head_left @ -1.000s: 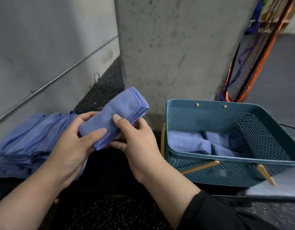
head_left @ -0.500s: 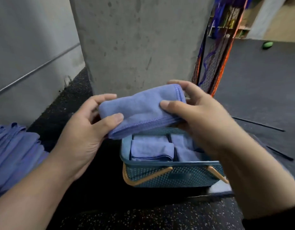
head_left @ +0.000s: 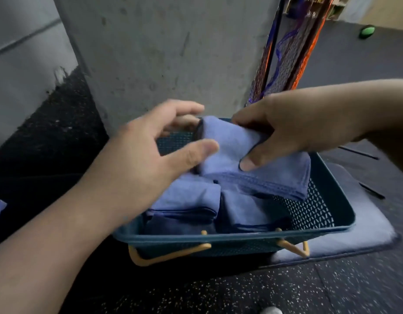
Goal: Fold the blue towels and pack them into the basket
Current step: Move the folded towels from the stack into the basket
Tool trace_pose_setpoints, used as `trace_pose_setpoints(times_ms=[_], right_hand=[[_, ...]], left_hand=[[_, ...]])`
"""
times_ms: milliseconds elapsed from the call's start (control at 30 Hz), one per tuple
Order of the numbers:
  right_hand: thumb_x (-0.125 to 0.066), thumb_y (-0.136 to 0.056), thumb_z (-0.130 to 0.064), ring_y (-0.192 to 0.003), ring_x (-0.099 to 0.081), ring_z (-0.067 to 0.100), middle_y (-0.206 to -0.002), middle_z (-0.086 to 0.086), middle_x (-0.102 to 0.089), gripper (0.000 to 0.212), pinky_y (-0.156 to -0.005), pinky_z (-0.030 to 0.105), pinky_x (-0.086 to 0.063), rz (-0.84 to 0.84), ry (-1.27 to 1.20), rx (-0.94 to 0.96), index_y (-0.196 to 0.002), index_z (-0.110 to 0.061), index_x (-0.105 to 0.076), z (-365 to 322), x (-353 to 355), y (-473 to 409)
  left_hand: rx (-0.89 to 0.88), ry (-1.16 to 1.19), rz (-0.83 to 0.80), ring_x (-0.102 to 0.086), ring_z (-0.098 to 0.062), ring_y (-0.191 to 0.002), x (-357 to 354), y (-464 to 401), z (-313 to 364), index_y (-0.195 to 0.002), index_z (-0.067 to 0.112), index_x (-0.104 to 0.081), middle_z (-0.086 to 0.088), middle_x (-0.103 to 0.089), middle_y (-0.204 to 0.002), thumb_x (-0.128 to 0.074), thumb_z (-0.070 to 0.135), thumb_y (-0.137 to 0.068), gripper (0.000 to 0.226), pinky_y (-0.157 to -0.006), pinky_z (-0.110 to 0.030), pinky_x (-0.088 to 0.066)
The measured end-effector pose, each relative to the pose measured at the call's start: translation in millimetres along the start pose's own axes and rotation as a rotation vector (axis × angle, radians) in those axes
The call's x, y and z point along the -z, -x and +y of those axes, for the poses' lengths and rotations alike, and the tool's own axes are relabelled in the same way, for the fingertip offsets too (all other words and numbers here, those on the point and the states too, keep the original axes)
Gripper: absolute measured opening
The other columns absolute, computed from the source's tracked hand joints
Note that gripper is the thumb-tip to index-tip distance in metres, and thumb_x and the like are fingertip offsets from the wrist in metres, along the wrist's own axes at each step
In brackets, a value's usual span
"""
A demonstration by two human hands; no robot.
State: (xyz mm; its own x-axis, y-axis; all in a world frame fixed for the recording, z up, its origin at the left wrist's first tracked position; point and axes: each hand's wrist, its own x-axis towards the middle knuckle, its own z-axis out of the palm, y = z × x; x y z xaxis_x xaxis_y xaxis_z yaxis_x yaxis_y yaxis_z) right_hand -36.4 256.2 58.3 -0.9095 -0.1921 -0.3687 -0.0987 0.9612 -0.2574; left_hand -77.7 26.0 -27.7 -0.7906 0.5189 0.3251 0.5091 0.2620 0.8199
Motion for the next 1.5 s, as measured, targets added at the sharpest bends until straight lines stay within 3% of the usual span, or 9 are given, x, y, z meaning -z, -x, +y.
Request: trace_pose_setpoints(times_ms=[67,200,400,533,833,967,1067,1367,1500], right_hand=[[-0.074,-0.066,-0.066,-0.072,-0.063,0.001,-0.084,-0.02,-0.069,0.041,-0.065,0.03,-0.051,-0.053,0.086,-0.043,-0.094,-0.038,-0.064,15,-2,-11],[-0.074,-0.075,-0.06,-0.076,-0.059,-0.005,-0.085,-0.026,-0.065,0.031,-0.067,0.018,-0.044,-0.386,0.147,-0.051,-0.099,-0.043,-0.06,39,-29,-30],[-0.068,-0.09,-0.048,-0.069,-0.052,-0.008,-0.082,-0.017,-0.06,0.023,-0.061,0.01,-0.038,-0.657,0.11,-0.017,-0.105,-0.035,-0.055,52,-82,-44],[-0.067,-0.092,-0.046,-0.075,-0.051,-0.001,-0.087,-0.015,-0.057,0.03,-0.064,0.008,-0.038,-0.668,0.151,0.022,-0.114,-0.028,-0.057,46,-88,-48],[-0.066,-0.082,-0.066,-0.083,-0.06,0.014,-0.094,-0.011,-0.064,0.05,-0.063,0.03,-0.037,-0.473,0.56,-0.032,-0.115,-0.029,-0.058,21,-85,-38],[-0.059,-0.092,-0.058,-0.071,-0.065,0.005,-0.08,-0.011,-0.069,0.03,-0.072,0.03,-0.053,-0.372,0.207,-0.097,-0.096,-0.029,-0.063,17,-52,-24],[-0.049,-0.103,-0.037,-0.082,-0.071,0.011,-0.09,-0.005,-0.074,0.02,-0.079,0.03,-0.057,-0.463,-0.044,-0.065,-0.103,-0.024,-0.064,7,-66,-22],[-0.039,-0.107,-0.022,-0.094,-0.066,0.031,-0.109,0.013,-0.068,0.023,-0.094,0.057,-0.053,-0.654,-0.121,-0.052,-0.11,-0.034,-0.058,17,-108,-36],[-0.039,-0.107,-0.024,-0.101,-0.068,0.028,-0.109,0.01,-0.069,0.026,-0.091,0.052,-0.055,-0.643,-0.173,-0.057,-0.119,-0.03,-0.062,18,-102,-33]], left_hand=[[0.007,-0.185,0.152,-0.047,0.026,-0.103,9,-4,-17,-0.121,0.047,-0.058,0.034,-0.058,-0.113,-0.071,0.054,-0.086,0.038,-0.09,0.003,-0.031],[0.261,-0.206,0.137,-0.048,0.003,-0.126,11,-10,-51,-0.147,0.041,-0.042,0.021,-0.049,-0.144,-0.065,0.043,-0.091,0.061,-0.106,-0.023,-0.035],[0.361,-0.174,0.083,-0.058,-0.006,-0.122,9,-11,-59,-0.145,0.043,-0.045,0.019,-0.06,-0.135,-0.064,0.038,-0.094,0.054,-0.109,-0.038,-0.042],[0.365,-0.195,0.085,-0.057,-0.007,-0.121,8,-10,-57,-0.146,0.039,-0.045,0.018,-0.059,-0.136,-0.064,0.039,-0.094,0.055,-0.099,-0.029,-0.039],[0.376,-0.224,0.091,-0.052,-0.011,-0.128,9,-7,-52,-0.148,0.037,-0.044,0.012,-0.055,-0.144,-0.064,0.043,-0.093,0.059,-0.098,-0.029,-0.036],[0.388,-0.237,0.082,-0.052,-0.014,-0.128,9,-8,-52,-0.148,0.038,-0.044,0.011,-0.054,-0.144,-0.064,0.045,-0.093,0.059,-0.097,-0.03,-0.036],[0.396,-0.232,0.08,-0.052,-0.014,-0.128,9,-8,-51,-0.148,0.037,-0.044,0.011,-0.054,-0.144,-0.064,0.045,-0.093,0.059,-0.097,-0.031,-0.037],[0.38,-0.217,0.076,-0.052,-0.014,-0.128,10,-8,-52,-0.148,0.035,-0.045,0.01,-0.055,-0.143,-0.064,0.043,-0.094,0.058,-0.098,-0.029,-0.036],[0.38,-0.209,0.067,-0.053,-0.014,-0.128,11,-8,-52,-0.148,0.035,-0.044,0.01,-0.056,-0.142,-0.063,0.044,-0.094,0.058,-0.102,-0.032,-0.039]])
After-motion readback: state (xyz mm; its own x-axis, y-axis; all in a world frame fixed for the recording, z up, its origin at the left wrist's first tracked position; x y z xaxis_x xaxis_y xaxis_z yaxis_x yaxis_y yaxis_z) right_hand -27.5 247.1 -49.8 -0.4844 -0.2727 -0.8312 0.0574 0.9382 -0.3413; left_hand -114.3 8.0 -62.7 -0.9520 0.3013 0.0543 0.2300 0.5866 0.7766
